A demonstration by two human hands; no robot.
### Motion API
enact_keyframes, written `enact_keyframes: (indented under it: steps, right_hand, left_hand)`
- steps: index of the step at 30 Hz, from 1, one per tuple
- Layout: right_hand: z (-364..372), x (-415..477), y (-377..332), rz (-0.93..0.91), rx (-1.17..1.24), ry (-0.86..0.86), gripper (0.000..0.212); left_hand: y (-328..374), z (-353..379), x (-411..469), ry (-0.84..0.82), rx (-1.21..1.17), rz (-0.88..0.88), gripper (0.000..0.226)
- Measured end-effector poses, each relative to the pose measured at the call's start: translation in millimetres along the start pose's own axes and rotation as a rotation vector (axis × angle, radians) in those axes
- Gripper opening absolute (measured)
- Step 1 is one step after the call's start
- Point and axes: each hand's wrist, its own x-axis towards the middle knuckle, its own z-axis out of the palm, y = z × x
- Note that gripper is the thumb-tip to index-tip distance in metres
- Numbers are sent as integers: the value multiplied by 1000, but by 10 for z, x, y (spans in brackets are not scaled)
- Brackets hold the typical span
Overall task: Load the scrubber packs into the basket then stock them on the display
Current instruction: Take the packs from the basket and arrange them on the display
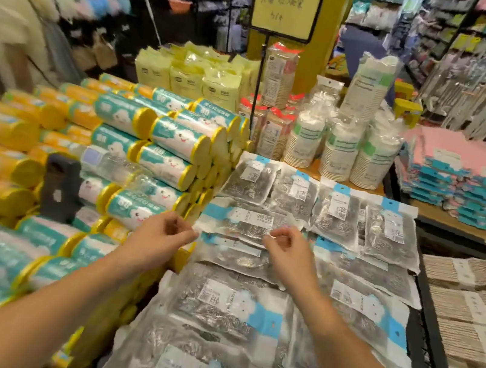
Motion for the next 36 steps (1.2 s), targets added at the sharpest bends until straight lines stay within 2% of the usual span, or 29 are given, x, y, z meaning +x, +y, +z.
enact_keyframes:
  steps: [4, 8, 10, 12, 16, 19, 23, 27, 30, 34, 36]
  right_hand:
    - [773, -251, -502, -265, -62, -172, 16]
    - [1718, -688, -817, -518, -161, -359, 25]
    - [2245, -984, -890, -598, -193, -476, 35]
    - [2758, -1339, -910, -632, -205, -597, 38]
    - [3687, -2135, -754, -643, -233, -836, 43]
    - [4375, -2625, -386, -626, -299, -938, 43]
    - [5176, -3064, 480, -361, -461, -1009, 44]
    - [5777, -3436, 1487, 82, -597, -1038, 57]
    - [6148, -3658, 2203, 344, -611, -988, 65]
    - [6615, -3904, 2999, 614, -526, -924, 97]
    - [6824, -3982, 3229, 708, -452, -795, 95]
  left_hand:
    - [-414, -720, -544, 188, 137, 86, 42]
    - [-1083, -1322, -1120, 364, 193, -3, 53]
    - [-1479, -1560, -1451, 451, 151, -57, 48]
    - [-1914, -1762, -1796, 516, 103, -126, 36]
    - [-2807, -2080, -2489, 568, 39, -328, 26]
    - [-3634, -2211, -2936, 549, 53, -485, 42]
    - [-4810, -2187, -3280, 512, 13, -654, 65]
    - [-5923, -2105, -3394, 310, 17, -841, 55]
    - [-6702, -1996, -3335, 281, 41, -902, 80]
    - [-7487, -1796, -3158, 213, 62, -998, 105]
    - [-7790, -1696, -3099, 212, 108, -994, 110]
